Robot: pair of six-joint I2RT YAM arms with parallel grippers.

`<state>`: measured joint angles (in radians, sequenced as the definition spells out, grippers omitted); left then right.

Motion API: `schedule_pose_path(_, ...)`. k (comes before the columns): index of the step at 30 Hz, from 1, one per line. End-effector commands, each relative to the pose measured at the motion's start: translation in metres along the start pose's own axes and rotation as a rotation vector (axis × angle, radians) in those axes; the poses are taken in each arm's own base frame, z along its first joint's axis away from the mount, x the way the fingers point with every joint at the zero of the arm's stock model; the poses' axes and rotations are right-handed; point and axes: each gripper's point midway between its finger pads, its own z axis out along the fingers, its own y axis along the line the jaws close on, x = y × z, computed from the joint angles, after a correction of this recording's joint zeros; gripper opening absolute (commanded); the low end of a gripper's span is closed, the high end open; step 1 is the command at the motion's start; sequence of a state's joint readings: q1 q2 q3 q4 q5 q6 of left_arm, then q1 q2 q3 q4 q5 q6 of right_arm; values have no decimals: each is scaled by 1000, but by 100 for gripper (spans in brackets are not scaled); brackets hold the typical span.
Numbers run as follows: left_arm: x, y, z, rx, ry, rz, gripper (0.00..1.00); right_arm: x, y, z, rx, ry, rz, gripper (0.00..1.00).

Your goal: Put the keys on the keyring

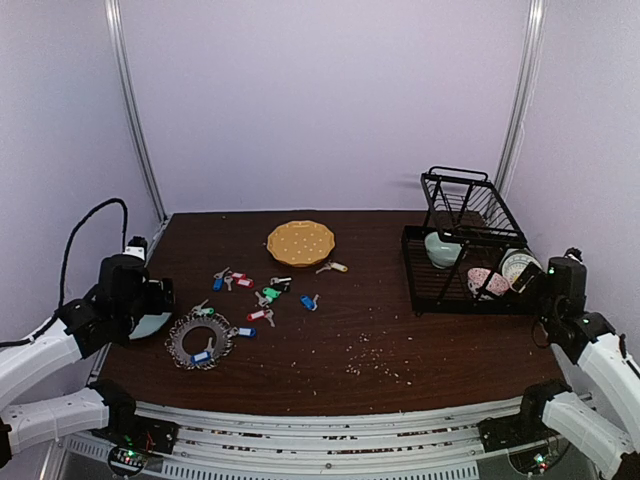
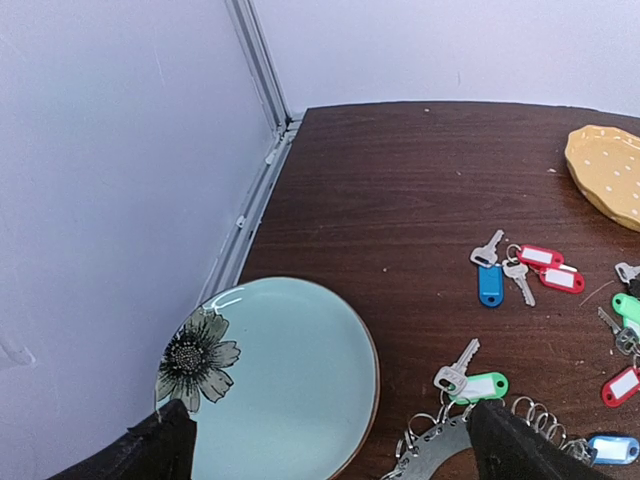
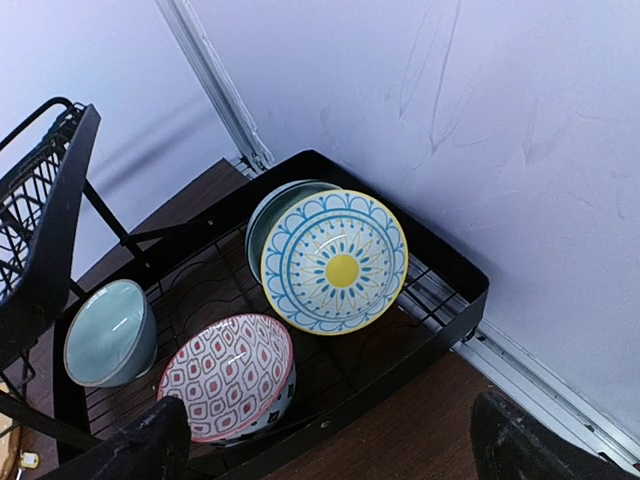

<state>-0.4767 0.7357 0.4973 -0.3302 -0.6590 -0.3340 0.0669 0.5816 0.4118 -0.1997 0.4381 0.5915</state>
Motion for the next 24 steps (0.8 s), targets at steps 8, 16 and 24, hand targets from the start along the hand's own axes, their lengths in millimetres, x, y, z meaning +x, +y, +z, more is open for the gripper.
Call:
schedule_pose_path(8,-69,-79,-55,572,-196,-47,97,-123,40,-91,-337,-380,156,100)
schedule_pose_path(16,-43,-138,-55,722,-3,29,86,-148,172,-183,-1088,-230,-41,95)
schedule_pose_path(24,4,-157,-16,569,190,139,85,-116,273,-214,-1273,38,-175,80)
